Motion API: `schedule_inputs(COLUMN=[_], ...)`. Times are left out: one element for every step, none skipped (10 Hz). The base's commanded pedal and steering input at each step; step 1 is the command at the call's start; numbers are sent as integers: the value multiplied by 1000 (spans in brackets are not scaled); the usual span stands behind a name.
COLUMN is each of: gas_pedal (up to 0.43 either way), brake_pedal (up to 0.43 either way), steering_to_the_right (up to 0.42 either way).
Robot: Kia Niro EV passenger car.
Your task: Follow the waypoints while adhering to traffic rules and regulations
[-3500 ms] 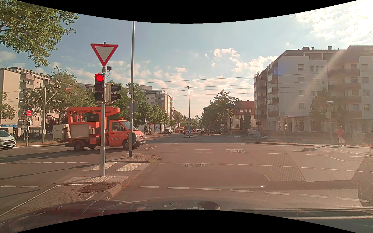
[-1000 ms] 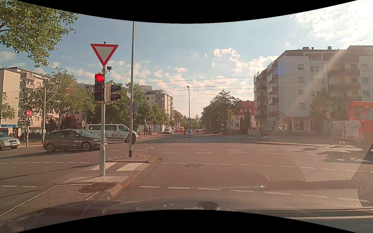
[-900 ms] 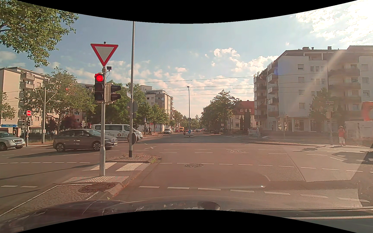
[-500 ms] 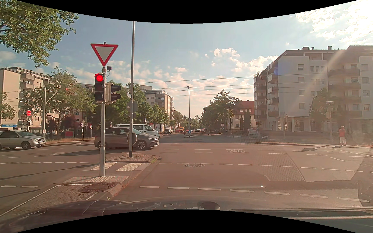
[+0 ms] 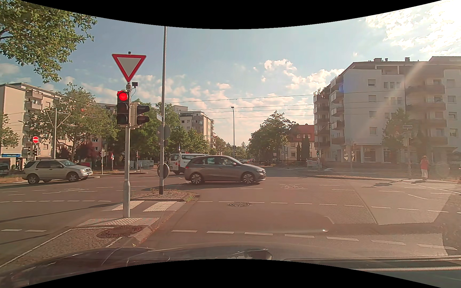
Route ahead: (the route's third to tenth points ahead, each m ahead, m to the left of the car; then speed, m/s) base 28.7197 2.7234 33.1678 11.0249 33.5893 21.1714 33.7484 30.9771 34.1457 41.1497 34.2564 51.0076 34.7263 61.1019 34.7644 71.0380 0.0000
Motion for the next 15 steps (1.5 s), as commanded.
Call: schedule_inputs(gas_pedal=[0, 0, 0, 0, 0, 0, 0, 0, 0, 0, 0, 0, 0, 0, 0], brake_pedal=[226, 226, 226, 226, 220, 226, 226, 226, 226, 226, 220, 226, 220, 220, 226], steering_to_the_right=[3, 3, 3, 3, 3, 3, 3, 3, 3, 3, 3, 3, 3, 3, 3])
